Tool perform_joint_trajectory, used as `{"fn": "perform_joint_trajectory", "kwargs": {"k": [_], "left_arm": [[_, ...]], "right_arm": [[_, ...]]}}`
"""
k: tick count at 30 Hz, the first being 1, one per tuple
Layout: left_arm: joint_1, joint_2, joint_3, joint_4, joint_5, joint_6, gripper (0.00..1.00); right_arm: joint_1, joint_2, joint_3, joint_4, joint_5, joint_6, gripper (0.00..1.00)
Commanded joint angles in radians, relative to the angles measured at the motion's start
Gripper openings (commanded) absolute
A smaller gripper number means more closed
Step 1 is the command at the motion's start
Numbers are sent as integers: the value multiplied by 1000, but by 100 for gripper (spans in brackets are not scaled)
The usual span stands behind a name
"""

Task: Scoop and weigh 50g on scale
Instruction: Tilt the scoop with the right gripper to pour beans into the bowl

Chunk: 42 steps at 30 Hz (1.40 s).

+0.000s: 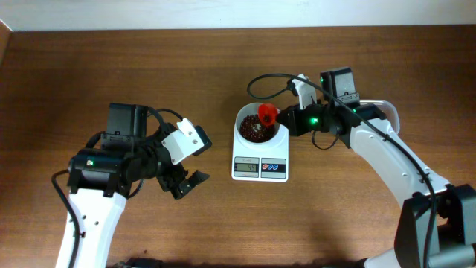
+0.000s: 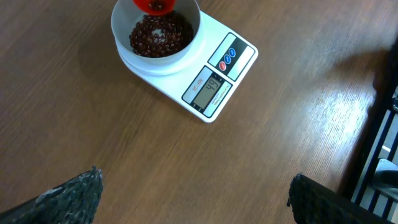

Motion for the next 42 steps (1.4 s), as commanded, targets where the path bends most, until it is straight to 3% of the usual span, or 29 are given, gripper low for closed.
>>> {"fn": "perform_joint_trajectory", "kwargs": {"k": [1, 42], "left_arm": [[5, 2, 19, 2, 3, -5, 99], [5, 2, 19, 2, 3, -5, 99]], "right_arm": [[5, 14, 6, 0, 89, 5, 4], [3, -64, 7, -111, 92, 5, 4]]}}
